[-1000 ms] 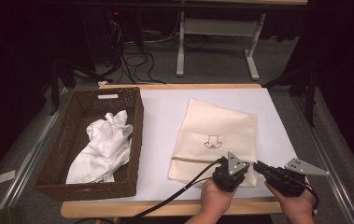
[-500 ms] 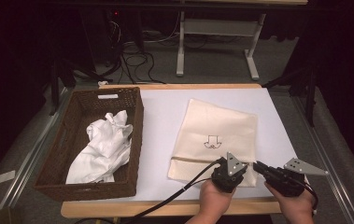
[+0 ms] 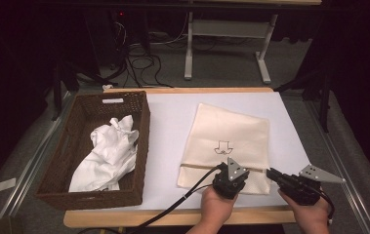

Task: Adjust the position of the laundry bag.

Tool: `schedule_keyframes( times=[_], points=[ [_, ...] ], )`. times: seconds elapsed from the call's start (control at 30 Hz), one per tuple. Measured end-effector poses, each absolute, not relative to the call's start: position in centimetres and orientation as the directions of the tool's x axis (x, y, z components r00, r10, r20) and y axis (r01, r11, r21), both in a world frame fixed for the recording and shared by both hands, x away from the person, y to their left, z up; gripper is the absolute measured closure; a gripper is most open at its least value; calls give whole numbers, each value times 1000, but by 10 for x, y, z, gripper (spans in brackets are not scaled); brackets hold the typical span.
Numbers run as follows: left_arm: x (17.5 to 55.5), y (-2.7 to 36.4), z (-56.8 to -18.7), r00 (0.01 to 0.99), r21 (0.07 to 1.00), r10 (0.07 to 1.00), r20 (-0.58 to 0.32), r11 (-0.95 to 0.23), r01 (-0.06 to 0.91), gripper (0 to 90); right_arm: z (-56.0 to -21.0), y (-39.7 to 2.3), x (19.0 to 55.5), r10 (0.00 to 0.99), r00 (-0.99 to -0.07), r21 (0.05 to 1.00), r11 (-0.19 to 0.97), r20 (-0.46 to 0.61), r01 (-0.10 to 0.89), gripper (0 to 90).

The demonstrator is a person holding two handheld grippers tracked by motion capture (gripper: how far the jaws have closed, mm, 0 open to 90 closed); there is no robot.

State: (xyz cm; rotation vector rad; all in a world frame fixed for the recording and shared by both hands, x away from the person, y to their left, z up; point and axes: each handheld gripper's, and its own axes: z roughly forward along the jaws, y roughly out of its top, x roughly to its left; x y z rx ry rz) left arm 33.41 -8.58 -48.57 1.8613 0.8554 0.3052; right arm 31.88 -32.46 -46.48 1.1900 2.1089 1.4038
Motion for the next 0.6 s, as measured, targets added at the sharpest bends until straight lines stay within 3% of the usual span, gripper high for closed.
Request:
schedule_keyframes(
  times=[0.6],
  points=[
    [332, -68, -488, 703, 876, 690, -170, -221, 429, 872, -464, -319, 318, 781, -608, 877, 187, 140, 443, 858]
  ],
)
